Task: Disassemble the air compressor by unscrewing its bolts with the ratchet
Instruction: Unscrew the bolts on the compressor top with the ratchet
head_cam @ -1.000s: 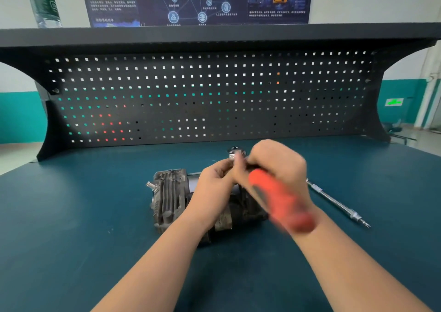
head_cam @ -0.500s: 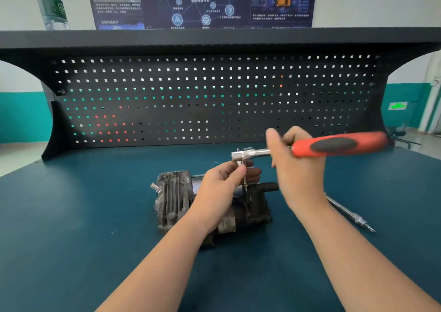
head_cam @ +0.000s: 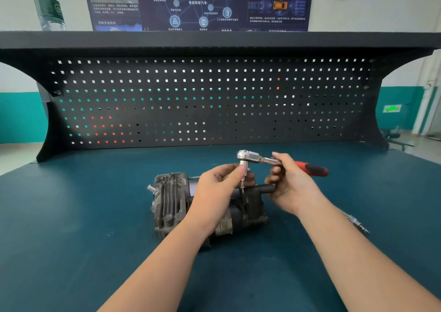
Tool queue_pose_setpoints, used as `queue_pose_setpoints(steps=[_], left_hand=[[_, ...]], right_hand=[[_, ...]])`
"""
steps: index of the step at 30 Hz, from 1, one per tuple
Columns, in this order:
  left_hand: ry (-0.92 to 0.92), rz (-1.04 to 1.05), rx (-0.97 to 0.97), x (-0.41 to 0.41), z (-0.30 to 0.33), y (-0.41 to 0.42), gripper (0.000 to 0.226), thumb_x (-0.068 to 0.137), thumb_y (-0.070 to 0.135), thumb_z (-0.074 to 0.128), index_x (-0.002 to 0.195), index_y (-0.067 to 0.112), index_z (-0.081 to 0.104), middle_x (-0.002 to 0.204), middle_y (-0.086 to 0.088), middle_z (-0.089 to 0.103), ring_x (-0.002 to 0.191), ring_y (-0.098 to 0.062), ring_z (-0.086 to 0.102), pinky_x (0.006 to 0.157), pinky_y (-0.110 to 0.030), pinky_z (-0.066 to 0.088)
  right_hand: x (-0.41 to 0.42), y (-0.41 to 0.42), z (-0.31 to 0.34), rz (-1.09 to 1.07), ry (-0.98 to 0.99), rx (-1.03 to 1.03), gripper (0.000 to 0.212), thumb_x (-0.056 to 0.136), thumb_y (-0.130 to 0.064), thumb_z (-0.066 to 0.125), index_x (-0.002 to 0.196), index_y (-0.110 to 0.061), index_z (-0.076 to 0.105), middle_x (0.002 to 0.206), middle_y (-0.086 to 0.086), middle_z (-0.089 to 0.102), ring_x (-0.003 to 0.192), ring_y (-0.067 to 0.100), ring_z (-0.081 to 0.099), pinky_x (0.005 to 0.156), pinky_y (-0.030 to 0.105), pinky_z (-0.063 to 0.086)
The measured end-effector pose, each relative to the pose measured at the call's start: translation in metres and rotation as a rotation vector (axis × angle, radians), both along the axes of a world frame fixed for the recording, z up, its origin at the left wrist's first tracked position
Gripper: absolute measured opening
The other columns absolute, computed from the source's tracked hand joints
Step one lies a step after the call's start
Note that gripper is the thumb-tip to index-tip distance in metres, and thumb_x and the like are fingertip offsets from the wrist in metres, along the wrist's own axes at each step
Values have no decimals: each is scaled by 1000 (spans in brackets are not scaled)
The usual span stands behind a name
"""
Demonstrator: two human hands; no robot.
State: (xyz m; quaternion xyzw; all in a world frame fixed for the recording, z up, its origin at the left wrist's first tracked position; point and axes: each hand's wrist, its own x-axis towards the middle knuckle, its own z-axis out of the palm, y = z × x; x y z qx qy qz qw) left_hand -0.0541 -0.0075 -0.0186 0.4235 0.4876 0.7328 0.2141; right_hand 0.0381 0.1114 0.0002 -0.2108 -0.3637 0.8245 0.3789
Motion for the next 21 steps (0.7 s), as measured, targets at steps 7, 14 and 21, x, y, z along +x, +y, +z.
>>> queue_pose_setpoints(steps=[7, 14, 21], left_hand=[[63, -35, -51, -3, 2, 0, 20, 97, 15, 48, 99, 6, 66, 92, -4, 74, 89, -14, 70, 80, -22, 51], [172, 30, -22, 4, 4, -5, 24, 90, 31, 56, 74, 25, 72, 69, 10, 71, 66, 3, 63, 62, -10, 46], [-7, -15, 29, 0, 1, -2, 22, 90, 16, 59, 101, 0, 66, 93, -13, 73, 89, -22, 71, 77, -25, 54]], right_hand=[[10, -36, 26, -592, -37, 1045, 38, 83, -28, 62, 54, -12, 44, 46, 0, 46, 43, 6, 41, 47, 19, 36], [18, -55, 26, -644, -5, 1660, 39, 83, -24, 68, 51, -13, 50, 47, -3, 42, 46, 14, 38, 47, 26, 35], [1, -4, 11, 14, 61, -40, 26, 87, -27, 62, 65, -18, 52, 43, -8, 37, 40, 7, 30, 46, 19, 26]])
